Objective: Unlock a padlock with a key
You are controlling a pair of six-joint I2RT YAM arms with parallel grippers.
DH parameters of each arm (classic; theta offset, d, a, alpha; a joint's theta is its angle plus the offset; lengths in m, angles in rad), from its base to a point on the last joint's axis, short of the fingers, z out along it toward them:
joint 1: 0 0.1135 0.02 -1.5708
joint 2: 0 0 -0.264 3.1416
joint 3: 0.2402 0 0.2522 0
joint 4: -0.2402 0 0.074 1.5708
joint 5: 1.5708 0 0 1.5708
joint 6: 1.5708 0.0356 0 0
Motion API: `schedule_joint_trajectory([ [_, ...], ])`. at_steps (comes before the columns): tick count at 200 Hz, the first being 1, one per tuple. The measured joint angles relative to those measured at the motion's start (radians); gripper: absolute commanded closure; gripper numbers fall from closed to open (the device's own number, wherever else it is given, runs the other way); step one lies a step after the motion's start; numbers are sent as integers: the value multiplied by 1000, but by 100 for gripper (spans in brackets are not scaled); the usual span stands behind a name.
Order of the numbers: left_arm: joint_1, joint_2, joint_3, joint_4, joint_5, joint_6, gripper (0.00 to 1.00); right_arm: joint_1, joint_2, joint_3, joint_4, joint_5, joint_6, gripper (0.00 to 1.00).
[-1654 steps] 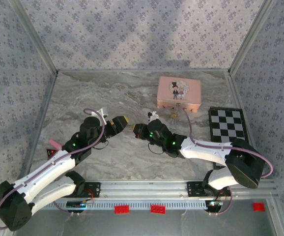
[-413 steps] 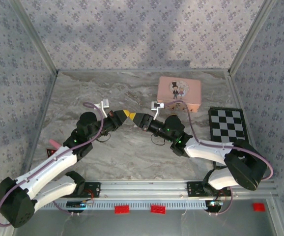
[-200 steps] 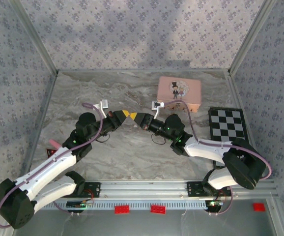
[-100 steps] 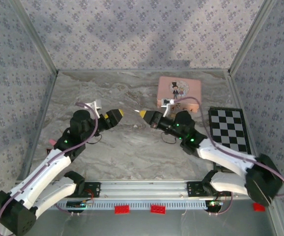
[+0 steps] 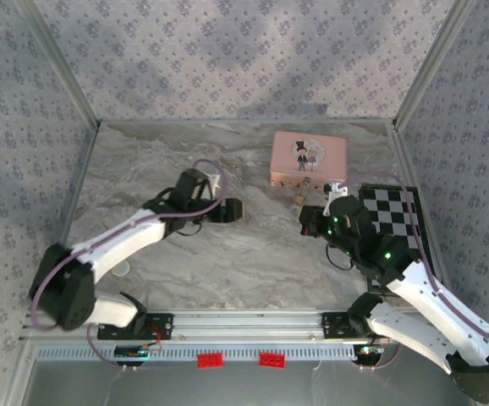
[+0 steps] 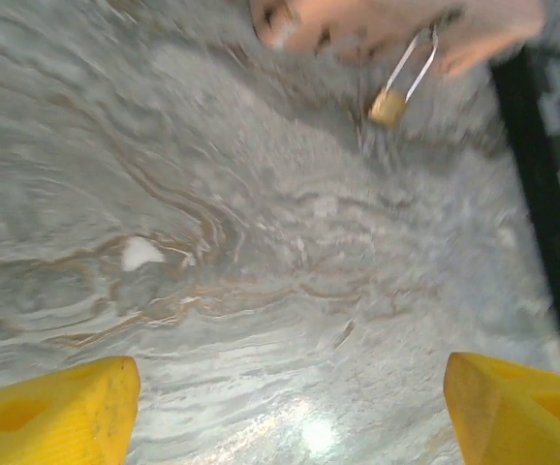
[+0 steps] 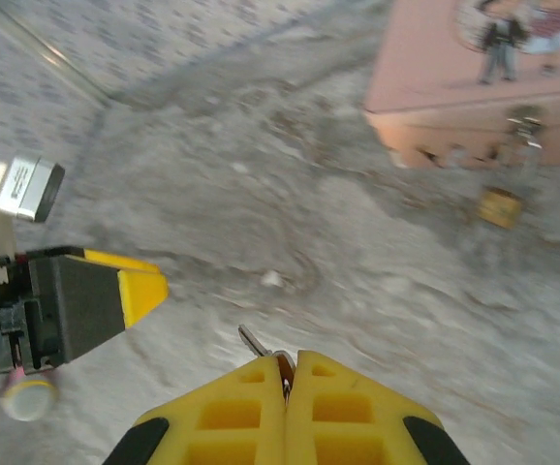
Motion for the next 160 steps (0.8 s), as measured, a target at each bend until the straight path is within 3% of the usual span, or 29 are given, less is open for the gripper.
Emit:
schedule_joint_trajectory([
  [79,-121,514,451,-4,57,137,29,0,-142,31,-169,134,-23,100],
  [160,-172,784,702,42,9,178,36,0,-235,-5,-199,159,-22,100],
])
